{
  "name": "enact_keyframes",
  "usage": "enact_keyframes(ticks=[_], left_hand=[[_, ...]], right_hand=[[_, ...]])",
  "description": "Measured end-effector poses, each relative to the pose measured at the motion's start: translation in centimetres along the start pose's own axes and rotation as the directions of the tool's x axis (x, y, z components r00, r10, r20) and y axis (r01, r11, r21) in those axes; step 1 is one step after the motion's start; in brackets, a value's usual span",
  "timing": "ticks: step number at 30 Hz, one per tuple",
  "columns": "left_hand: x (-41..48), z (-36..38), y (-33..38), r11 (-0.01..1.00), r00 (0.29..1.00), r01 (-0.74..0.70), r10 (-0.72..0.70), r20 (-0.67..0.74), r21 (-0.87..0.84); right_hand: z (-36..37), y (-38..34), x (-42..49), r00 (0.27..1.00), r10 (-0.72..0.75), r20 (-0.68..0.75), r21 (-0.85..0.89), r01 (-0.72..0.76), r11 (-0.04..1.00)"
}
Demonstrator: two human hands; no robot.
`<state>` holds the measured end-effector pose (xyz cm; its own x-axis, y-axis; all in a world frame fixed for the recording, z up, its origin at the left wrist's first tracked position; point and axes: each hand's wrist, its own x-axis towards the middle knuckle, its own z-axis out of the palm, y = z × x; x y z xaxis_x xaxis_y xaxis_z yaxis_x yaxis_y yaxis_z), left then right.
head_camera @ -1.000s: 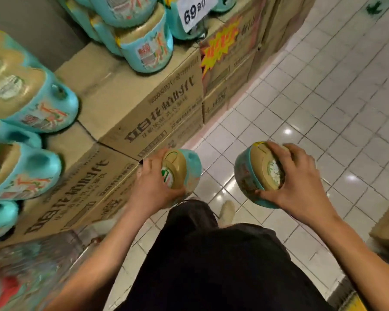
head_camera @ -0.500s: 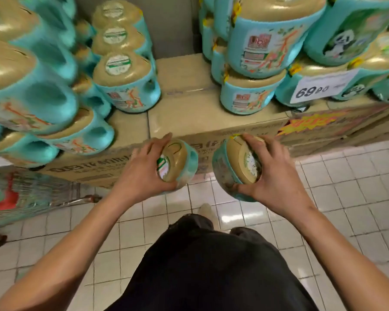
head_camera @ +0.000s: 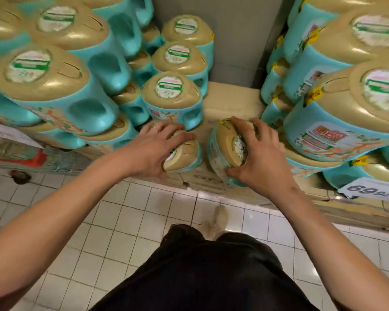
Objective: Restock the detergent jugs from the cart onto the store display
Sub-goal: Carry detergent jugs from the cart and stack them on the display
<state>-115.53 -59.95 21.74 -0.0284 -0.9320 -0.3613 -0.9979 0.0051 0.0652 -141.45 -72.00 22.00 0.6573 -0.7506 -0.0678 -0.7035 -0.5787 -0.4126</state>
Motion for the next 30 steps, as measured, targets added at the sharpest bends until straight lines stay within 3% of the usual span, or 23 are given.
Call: enact_keyframes(ticks=[5,10,22,30], left_hand=[[2.1,-1.8,-1.2,1.0,0.997,0.018,-0.019,0.075,0.02],[3.0,-2.3,-2.1,0.988,0.993,0.043,-0.059,0.105,0.149],[2.9,-0.5,-2.4,0.996,0.995,0.031,-0.038,0.094,0.082],[3.3,-0.6,-2.9,0.987,0.997,-0.015,0.002,0.078,0.159]], right_hand=[[0.5,1.4,4.8,0.996,-0.046,0.07,-0.072,0.051,0.996],[1.2,1.2,8.1,0.99,-0.073,0.118,-0.14,0.09,0.986],[0.7,0.5,19.0,0.983,0.18,0.04,-0.144,-0.173,0.974],[0.2,0.3,26.3,0.994,0.097,0.055,-0.155,-0.087,0.984]])
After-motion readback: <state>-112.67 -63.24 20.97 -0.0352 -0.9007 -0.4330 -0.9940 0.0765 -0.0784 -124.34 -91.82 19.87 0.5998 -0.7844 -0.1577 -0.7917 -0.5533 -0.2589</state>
